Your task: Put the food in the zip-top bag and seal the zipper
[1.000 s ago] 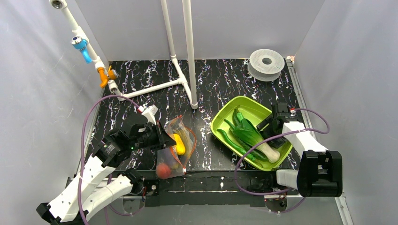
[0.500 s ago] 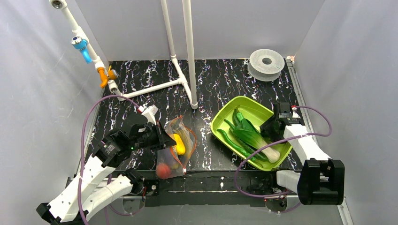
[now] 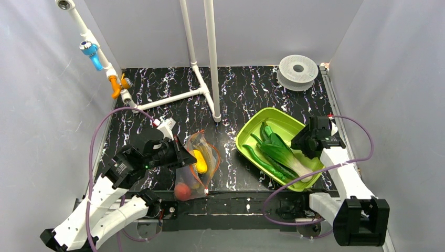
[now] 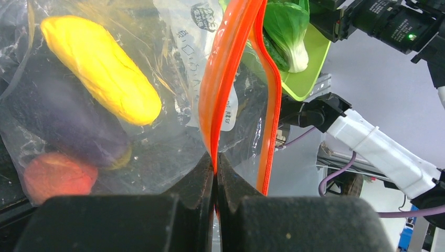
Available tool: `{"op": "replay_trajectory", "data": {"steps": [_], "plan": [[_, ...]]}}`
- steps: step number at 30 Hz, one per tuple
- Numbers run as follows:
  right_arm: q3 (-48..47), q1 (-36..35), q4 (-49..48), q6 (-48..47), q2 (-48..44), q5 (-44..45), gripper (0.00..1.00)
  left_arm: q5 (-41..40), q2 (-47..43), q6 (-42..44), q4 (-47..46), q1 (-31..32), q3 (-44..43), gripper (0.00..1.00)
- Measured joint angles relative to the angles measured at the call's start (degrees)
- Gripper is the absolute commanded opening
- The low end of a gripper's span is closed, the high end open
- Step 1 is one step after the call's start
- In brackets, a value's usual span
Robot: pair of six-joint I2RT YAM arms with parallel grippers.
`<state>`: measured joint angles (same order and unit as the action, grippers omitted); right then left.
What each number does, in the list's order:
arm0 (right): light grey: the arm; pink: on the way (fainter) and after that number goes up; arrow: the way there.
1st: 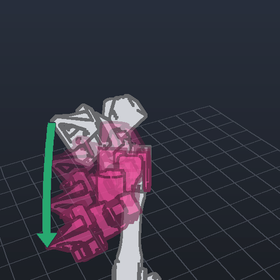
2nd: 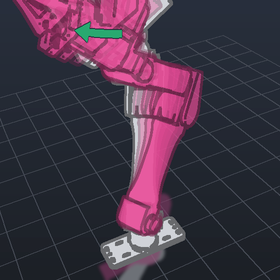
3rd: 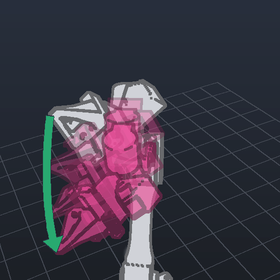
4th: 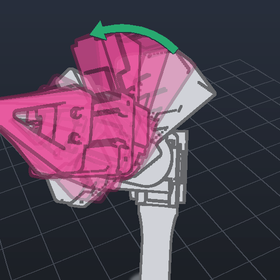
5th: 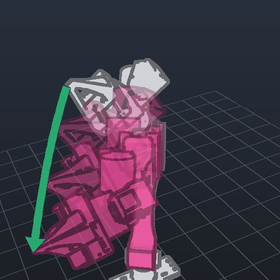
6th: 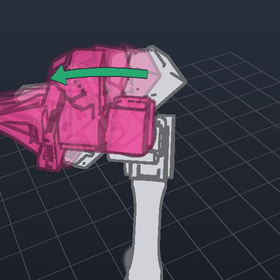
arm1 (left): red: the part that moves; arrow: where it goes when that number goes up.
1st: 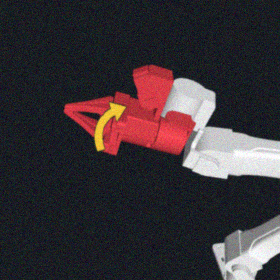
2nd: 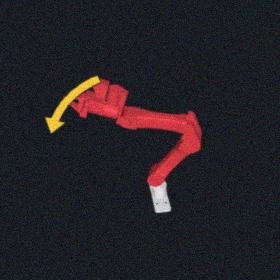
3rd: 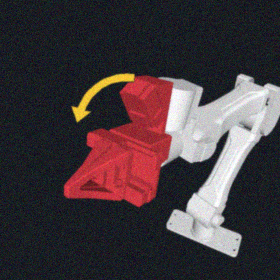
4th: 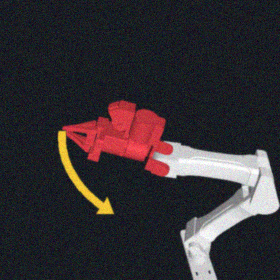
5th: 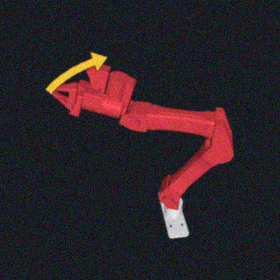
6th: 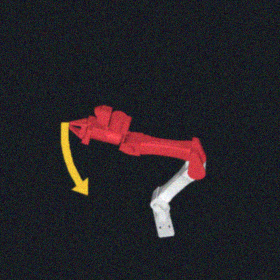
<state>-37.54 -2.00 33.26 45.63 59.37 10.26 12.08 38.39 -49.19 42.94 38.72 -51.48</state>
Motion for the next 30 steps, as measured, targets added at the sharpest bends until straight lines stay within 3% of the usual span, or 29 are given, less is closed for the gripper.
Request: {"op": "replay_trajectory", "data": {"steps": [6,15,24,30], "plan": [[-0.04,-3.37,-0.37,-3.80,-6.97,-1.25,0.02,0.02,-0.20,-0.31,0.00,0.00,0.00,0.00],[-5.29,-19.15,-0.72,-10.19,-15.32,-0.42,0.01,0.22,0.26,-0.55,-0.11,0.00,0.00,0.00],[-13.92,-34.84,-3.02,-13.14,-14.73,0.07,0.01,0.39,0.46,-0.81,-0.48,0.00,0.00,0.00],[-18.93,-50.27,-6.43,-15.50,-10.36,0.42,0.01,0.39,0.46,-0.87,-0.48,0.00,0.00,0.00]]}}
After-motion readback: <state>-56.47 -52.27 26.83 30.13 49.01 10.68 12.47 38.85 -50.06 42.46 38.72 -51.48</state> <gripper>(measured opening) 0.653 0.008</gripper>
